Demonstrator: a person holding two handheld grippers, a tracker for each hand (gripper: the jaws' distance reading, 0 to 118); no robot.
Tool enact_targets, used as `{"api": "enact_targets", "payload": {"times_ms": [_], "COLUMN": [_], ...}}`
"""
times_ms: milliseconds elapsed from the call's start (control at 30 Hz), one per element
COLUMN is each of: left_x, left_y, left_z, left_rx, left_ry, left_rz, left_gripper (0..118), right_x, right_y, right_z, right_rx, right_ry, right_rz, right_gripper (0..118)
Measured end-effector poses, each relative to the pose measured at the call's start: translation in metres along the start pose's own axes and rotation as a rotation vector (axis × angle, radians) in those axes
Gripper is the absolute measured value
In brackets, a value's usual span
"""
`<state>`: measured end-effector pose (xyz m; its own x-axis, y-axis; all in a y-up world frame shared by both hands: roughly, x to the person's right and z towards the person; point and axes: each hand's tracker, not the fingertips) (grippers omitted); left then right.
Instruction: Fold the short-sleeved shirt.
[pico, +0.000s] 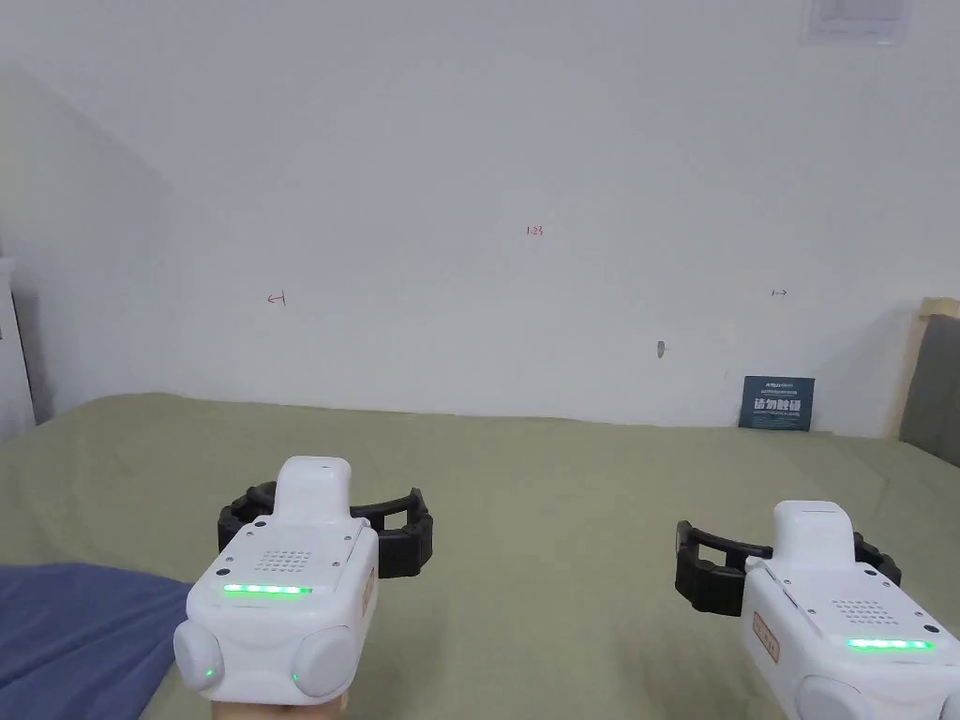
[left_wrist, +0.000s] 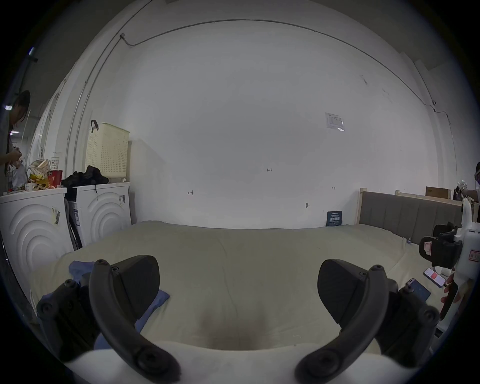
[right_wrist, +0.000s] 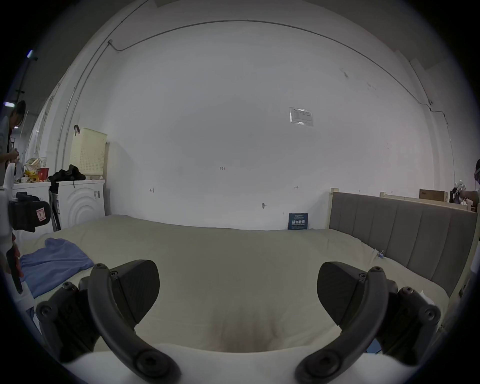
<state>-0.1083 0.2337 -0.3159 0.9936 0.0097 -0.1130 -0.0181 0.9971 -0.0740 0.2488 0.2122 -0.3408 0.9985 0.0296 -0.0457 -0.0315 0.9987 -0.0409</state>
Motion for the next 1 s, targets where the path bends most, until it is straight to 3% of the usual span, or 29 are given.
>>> {"api": "enact_targets", "payload": {"times_ms": [1000], "left_x": [0.0006], "left_y": [-0.0058], "left_z": [-0.0027], "left_rx": [-0.010], "left_ry": [-0.004], "left_rz": [-0.010], "left_gripper": [118], "right_x": [-0.0030], "right_y": [-0.0013], "right_z": [0.0020], "right_rx": [-0.001], "right_ry": [0.003], "right_rz": [-0.003], "right_gripper": [118]}}
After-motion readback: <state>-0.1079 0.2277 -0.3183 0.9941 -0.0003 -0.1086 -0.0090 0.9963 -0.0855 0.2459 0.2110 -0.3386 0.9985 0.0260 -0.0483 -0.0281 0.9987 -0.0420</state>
